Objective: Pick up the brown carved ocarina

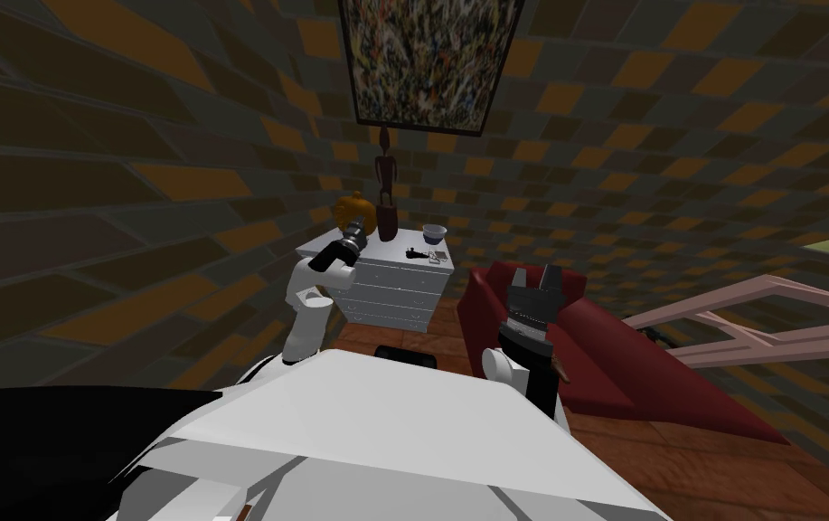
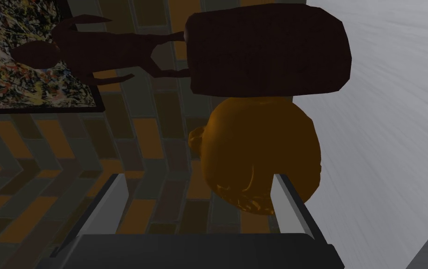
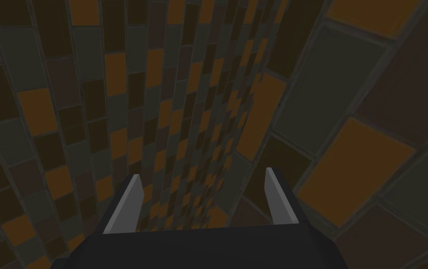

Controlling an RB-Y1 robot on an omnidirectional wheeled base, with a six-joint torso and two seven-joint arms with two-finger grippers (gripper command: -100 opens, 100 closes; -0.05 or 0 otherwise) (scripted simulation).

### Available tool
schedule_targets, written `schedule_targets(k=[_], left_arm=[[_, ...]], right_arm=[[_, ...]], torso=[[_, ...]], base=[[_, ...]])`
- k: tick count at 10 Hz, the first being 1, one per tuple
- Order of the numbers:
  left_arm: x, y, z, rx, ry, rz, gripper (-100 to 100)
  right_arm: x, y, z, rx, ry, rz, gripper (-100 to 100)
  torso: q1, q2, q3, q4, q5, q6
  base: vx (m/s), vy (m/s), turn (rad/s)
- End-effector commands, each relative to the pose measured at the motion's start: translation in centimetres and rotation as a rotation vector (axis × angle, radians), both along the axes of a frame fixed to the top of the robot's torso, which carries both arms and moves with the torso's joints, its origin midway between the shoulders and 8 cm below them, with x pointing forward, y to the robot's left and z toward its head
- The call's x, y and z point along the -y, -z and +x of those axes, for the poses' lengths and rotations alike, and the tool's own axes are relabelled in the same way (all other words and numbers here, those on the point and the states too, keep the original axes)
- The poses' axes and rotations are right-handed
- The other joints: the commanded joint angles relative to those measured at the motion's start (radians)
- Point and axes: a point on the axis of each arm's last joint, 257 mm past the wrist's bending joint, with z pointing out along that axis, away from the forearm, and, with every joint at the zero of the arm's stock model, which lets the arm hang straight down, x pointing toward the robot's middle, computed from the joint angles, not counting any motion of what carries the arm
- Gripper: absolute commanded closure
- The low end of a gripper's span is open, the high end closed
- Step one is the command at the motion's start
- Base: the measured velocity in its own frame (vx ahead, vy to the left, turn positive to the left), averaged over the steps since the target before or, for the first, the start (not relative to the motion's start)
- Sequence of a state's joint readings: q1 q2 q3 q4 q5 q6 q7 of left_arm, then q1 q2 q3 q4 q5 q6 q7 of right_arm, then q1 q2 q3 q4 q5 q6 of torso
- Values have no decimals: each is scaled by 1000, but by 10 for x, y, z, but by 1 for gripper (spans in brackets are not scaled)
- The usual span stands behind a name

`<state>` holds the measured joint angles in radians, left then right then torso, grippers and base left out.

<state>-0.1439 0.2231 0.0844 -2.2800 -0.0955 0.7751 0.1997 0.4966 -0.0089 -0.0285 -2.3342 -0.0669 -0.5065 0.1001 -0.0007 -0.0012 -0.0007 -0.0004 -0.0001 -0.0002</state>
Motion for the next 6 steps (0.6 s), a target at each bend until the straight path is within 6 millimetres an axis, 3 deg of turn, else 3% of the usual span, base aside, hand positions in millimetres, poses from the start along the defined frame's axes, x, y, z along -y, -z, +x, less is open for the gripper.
schedule_targets(k=[1, 2, 6], left_arm=[[-2, 9, 1, -36, -10, -7, -100], [3, 3, 7, -44, -6, -19, -100], [3, 15, 12, -118, -20, -41, -100]], right_arm=[[0, 0, 0, 0, 0, 0, 0], [0, 0, 0, 0, 0, 0, 0], [0, 0, 0, 0, 0, 0, 0]], torso=[[0, 0, 0, 0, 0, 0], [0, 0, 0, 0, 0, 0], [0, 0, 0, 0, 0, 0]], base=[[10, -3, 2], [20, -8, -22], [18, -7, -14]])
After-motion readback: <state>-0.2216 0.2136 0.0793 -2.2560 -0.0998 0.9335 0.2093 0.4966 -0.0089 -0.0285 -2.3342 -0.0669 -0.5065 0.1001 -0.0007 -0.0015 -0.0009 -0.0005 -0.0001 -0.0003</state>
